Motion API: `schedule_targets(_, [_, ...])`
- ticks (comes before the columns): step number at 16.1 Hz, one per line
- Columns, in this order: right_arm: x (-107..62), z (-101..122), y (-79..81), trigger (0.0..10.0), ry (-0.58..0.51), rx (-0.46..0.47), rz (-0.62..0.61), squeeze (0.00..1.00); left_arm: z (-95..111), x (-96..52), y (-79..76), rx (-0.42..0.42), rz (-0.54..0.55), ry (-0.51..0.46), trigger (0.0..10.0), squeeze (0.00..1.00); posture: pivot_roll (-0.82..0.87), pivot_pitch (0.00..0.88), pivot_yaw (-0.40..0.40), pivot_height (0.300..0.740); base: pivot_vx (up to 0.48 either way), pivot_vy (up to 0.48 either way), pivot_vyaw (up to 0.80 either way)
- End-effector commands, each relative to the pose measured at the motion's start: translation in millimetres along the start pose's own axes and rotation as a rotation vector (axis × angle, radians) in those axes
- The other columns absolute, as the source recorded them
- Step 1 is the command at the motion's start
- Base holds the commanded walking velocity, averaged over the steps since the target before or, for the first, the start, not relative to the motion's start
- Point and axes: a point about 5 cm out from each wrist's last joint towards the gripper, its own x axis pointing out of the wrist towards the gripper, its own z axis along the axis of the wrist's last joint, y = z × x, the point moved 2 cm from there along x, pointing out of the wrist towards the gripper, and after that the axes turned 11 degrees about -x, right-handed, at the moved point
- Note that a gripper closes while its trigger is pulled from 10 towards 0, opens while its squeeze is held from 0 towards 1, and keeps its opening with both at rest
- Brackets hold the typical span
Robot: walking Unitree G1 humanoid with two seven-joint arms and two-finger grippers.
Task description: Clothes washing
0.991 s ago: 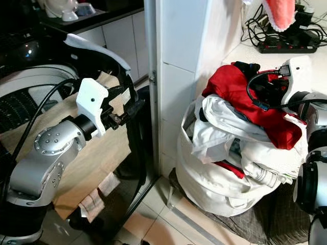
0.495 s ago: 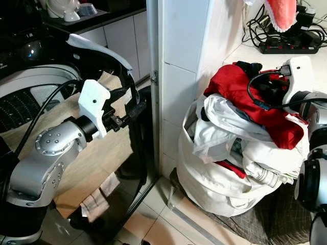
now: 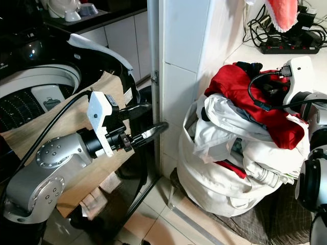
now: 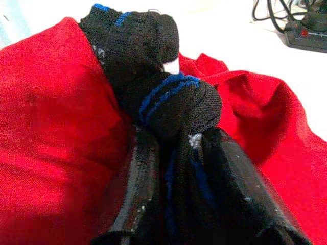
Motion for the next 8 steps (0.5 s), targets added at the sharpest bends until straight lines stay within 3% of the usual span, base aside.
schedule_targets(1, [-1.1, 9.2, -2.7, 0.0, -0.026, -0.010, 0.006, 0.00, -1.1, -0.2, 2.8, 0.017, 0.013, 0.014, 10.0, 0.00, -0.07, 0.000, 0.040, 0.740, 0.000, 0.000, 0.00])
schedule_targets(5, [-7.5, 27.2, -11.9, 0.0, -0.113, -0.012, -0.012, 0.00, 3.1, -0.4, 12.6, 0.035, 0.091, -0.020, 10.0, 0.00, -0.07, 0.000, 0.040, 0.740, 0.000, 0.000, 0.00])
schedule_targets(8, [-18.5, 58.5, -20.9, 0.0, -0.238, -0.048, -0.008, 0.00, 10.5, 0.2, 20.3, 0.014, 0.151, -0.082, 10.0, 0.00, -0.07, 0.000, 0.036, 0.740, 0.000, 0.000, 0.00])
